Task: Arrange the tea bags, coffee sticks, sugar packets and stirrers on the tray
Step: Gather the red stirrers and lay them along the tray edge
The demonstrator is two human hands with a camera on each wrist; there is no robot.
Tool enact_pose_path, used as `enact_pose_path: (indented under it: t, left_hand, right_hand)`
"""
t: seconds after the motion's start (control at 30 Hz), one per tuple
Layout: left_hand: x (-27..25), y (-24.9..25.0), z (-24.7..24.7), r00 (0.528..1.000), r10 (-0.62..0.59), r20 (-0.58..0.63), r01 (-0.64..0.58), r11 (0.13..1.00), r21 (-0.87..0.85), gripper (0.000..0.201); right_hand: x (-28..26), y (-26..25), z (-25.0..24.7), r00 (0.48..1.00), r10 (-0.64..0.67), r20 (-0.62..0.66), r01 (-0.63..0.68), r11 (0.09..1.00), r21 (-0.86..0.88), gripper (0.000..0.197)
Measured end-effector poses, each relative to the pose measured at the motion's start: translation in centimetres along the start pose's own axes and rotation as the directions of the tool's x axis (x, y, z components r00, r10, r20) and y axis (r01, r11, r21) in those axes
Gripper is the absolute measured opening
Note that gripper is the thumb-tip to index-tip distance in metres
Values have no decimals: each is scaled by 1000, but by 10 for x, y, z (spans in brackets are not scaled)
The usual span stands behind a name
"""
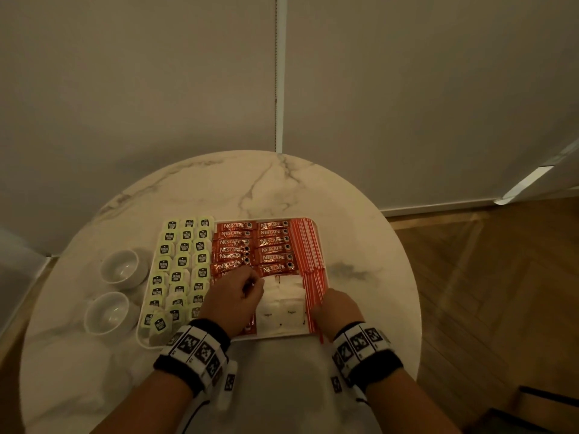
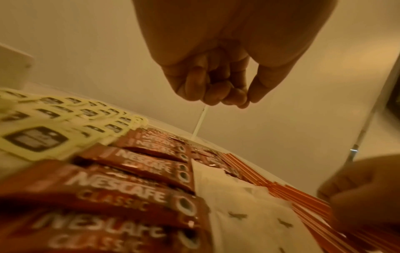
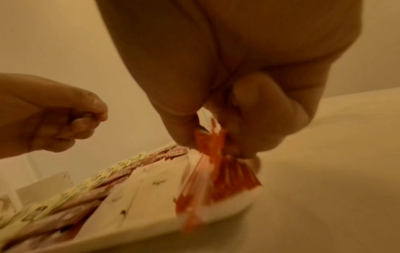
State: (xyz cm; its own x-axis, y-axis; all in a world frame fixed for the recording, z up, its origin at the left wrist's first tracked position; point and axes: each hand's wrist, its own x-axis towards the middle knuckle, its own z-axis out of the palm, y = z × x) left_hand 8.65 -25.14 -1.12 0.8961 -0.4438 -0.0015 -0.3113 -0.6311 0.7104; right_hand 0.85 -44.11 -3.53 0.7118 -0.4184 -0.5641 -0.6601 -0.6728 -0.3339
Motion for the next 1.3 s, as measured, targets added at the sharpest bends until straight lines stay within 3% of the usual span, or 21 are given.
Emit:
enact_pose_path:
  t: [0.33,0.43,0.5,0.57,0.63,0.73,0.8,1.03,1.3]
  left_hand:
    - [1,30,49,947,141,289,-174,980,93,13]
    - [-4,39,60,923,165,349,-214,971,106,27]
    - [-12,43,68,909,157,387,-225,965,137,48]
    - [-20,45,75,888,125,442,-230,954,193,71]
    - [-26,45,83,868,118,482,-270,927,259,82]
    - [-27,41,90,854,133,502,-319,897,305,78]
    - [-26,38,93,860,127,494,-304,905,298,70]
    - [-16,36,94,866,144,478,-301,914,271,56]
    - [-11,40,97,883,134,450,-265,933,242,56]
  right_hand:
    - [10,-11,-4,997,-27,-73,22,997,-71,15]
    - [8,-1,-12,993,-50,-108,55,998,43,21]
    - [1,11,-20,983,-86,-160,107,987,123,17]
    - [-4,29,-21,960,-211,-183,230,969,90,31]
    - [-9,48,-16,924,-361,-125,364,932,1,54]
    - [-13,67,-8,896,-443,28,444,896,-27,87]
    - [-12,71,-4,884,-465,54,467,882,-61,94]
    - [3,70,2,862,-505,-42,499,860,-103,69]
    - [11,67,-5,852,-523,-17,518,848,-116,64]
